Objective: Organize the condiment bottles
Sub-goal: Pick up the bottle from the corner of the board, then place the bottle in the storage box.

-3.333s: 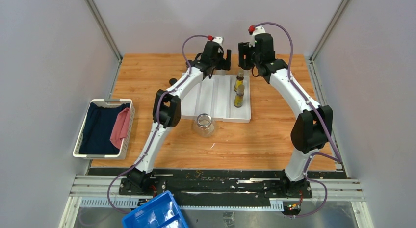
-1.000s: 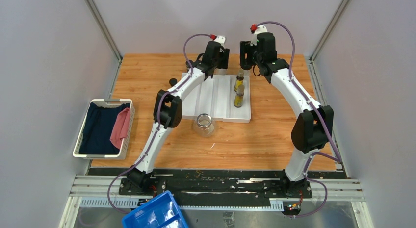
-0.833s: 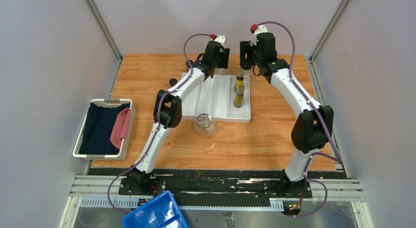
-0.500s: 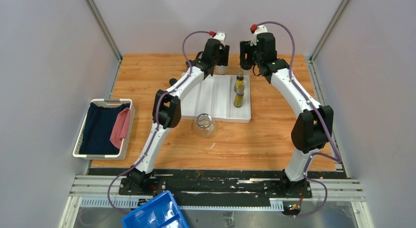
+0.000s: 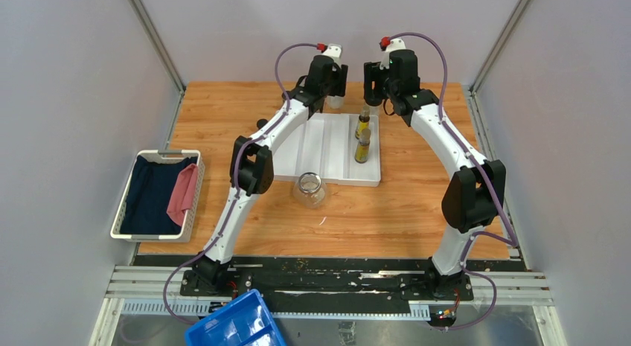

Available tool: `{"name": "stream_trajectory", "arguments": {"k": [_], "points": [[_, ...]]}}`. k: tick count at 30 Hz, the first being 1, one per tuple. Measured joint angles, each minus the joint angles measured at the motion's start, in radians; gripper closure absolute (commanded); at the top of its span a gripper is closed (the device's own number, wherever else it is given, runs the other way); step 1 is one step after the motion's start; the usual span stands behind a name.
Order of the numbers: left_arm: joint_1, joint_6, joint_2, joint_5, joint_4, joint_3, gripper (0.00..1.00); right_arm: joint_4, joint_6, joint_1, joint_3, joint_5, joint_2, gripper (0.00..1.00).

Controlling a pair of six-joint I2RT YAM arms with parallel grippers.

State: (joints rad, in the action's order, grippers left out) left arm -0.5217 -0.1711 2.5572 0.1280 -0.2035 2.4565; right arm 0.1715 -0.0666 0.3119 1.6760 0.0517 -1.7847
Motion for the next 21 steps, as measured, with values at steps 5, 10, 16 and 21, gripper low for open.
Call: {"name": "stream_trajectory", "arguments": {"k": [5, 10, 16, 21], "points": [[0.000, 0.010, -0.018, 0.011, -0.011, 0.000, 1.00, 0.000, 0.000, 0.000, -0.003, 0.000, 0.005, 0.25], [-0.001, 0.021, -0.078, 0.018, -0.015, -0.031, 1.00, 0.000, -0.012, 0.000, -0.017, -0.002, 0.024, 0.25], [-0.004, 0.028, -0.187, 0.037, -0.015, -0.119, 1.00, 0.000, -0.021, 0.000, -0.028, -0.004, 0.060, 0.25], [-0.005, 0.029, -0.280, 0.061, -0.014, -0.220, 1.00, 0.003, -0.023, 0.000, -0.032, -0.004, 0.077, 0.25]]}}
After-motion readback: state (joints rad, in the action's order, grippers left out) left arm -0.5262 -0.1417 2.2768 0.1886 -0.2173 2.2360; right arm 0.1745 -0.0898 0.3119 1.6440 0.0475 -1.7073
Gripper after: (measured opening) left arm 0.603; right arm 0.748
